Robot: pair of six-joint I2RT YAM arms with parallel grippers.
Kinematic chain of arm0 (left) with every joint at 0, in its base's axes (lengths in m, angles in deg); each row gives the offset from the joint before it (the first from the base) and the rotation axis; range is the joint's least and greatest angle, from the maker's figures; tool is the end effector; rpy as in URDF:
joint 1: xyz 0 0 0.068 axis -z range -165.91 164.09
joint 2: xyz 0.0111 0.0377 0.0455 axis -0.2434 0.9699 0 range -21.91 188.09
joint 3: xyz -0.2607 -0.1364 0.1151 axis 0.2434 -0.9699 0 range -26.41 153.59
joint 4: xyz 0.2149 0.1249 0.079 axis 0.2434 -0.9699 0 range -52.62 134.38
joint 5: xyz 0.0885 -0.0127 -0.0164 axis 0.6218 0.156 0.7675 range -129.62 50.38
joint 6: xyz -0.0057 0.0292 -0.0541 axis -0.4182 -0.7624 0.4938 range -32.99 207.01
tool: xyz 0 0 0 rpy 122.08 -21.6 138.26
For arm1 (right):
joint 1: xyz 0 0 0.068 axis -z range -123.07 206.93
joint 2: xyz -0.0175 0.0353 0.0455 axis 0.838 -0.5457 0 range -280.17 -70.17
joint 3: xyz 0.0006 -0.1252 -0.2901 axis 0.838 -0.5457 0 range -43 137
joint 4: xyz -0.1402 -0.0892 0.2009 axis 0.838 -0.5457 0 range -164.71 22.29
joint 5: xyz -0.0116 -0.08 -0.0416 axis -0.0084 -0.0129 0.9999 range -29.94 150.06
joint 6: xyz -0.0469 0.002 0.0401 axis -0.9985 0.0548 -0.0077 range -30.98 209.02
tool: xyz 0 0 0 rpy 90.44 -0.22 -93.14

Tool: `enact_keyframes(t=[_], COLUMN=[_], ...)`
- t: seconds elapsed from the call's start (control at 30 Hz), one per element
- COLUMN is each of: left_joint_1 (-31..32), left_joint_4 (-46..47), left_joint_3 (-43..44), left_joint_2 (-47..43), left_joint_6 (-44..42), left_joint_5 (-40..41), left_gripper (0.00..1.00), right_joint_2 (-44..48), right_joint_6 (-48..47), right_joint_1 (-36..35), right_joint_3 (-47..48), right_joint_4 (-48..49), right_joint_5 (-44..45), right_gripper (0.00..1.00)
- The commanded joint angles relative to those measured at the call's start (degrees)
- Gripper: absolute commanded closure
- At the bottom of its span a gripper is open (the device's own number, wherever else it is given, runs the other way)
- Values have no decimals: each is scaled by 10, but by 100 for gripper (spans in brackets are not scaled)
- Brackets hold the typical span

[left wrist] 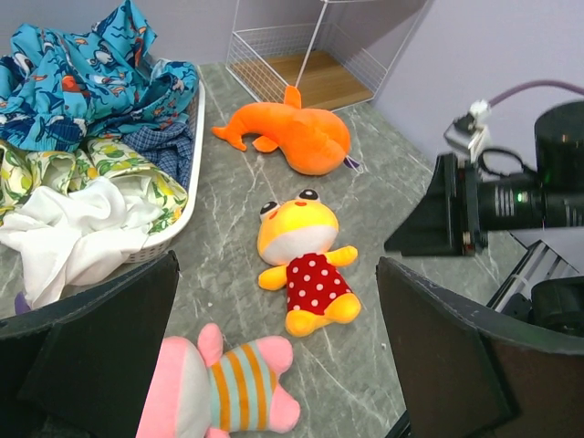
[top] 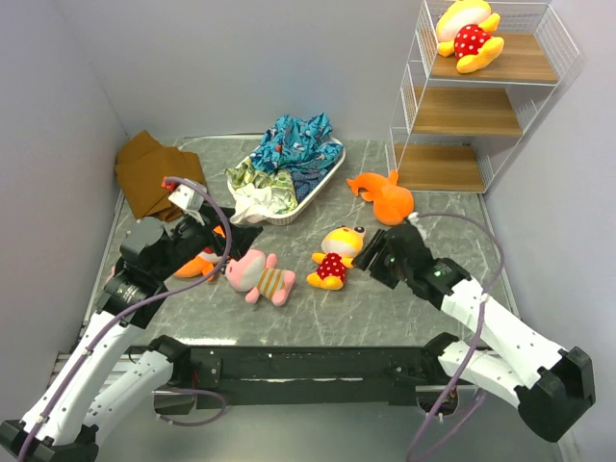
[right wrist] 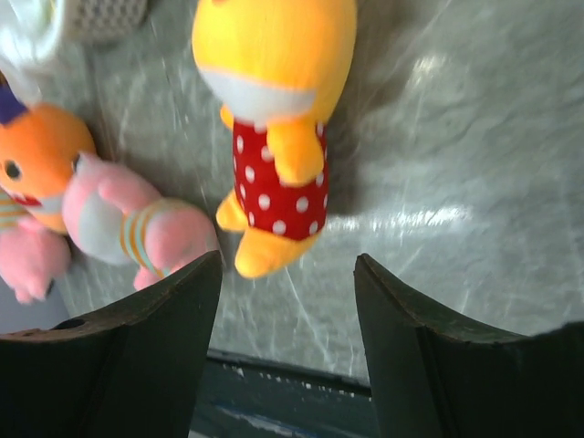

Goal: Place and organize the stuffed toys onto the shelf

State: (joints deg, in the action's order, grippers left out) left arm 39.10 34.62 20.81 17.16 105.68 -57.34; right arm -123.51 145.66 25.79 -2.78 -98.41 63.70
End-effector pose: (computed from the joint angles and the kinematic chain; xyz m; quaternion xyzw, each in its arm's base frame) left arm 0.1139 -0.0688 0.3986 0.1464 0.7014 -0.3588 0.5983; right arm 0.1508 0.0876 0.2804 0.2151 0.8940 0.2508 0.3027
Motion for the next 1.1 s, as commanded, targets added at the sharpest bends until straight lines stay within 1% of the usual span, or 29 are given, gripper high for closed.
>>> enact_keyframes(t=[0.0,0.03,0.1,0.13,0.23,0.3,0.4,0.47,0.57,0.6,0.67,0.7,0.77,0.8,0.87,0.9,0.93,0.97,1.0,1.07], left_joint_1=[3,3,4,4,4,4,6,8,10,10,10,10,10,10,10,10,9,10,10,10], left_joint_4=[6,6,6,5,4,4,4,2,2,3,3,3,3,3,2,3,2,3,2,4], left_joint_3=[1,1,0,1,0,-1,1,1,1,0,1,1,1,1,1,2,2,2,2,0], left_joint_2=[-6,-6,-4,-5,-3,-3,-1,0,2,2,4,5,7,7,9,9,10,9,9,9], left_joint_6=[-7,-7,-7,-7,-8,-8,-9,-10,-11,-11,-11,-11,-11,-11,-11,-11,-11,-12,-12,-12], left_joint_5=[12,12,13,14,17,18,19,21,22,22,20,19,18,18,15,15,15,15,16,17], left_gripper=[4,4,4,4,4,4,4,4,4,4,4,4,4,4,4,4,4,4,3,4], right_joint_2=[-4,-17,-36,-61,-110,-131,-181,-193,-192,-181,-169,-158,-148,-141,-135,-132,-130,-128,-126,-122], right_joint_6=[35,43,51,58,61,58,64,63,54,43,33,21,9,-5,-14,-24,-28,-29,-34,-26], right_joint_1=[-55,-80,-109,-131,-160,-171,-184,-190,-190,-190,-191,-190,-190,-188,-189,-187,-188,-188,-188,-187], right_joint_3=[-25,-30,-31,-28,-12,-2,23,29,19,13,4,1,-1,-1,5,8,14,17,20,29], right_joint_4=[63,72,88,88,89,93,53,42,42,52,60,61,59,60,53,49,45,33,28,-4], right_joint_5=[35,38,52,60,93,118,162,174,185,190,200,204,225,230,243,247,249,255,256,266], right_gripper=[32,31,31,31,31,32,34,35,47,55,63,68,72,76,80,85,87,92,95,98])
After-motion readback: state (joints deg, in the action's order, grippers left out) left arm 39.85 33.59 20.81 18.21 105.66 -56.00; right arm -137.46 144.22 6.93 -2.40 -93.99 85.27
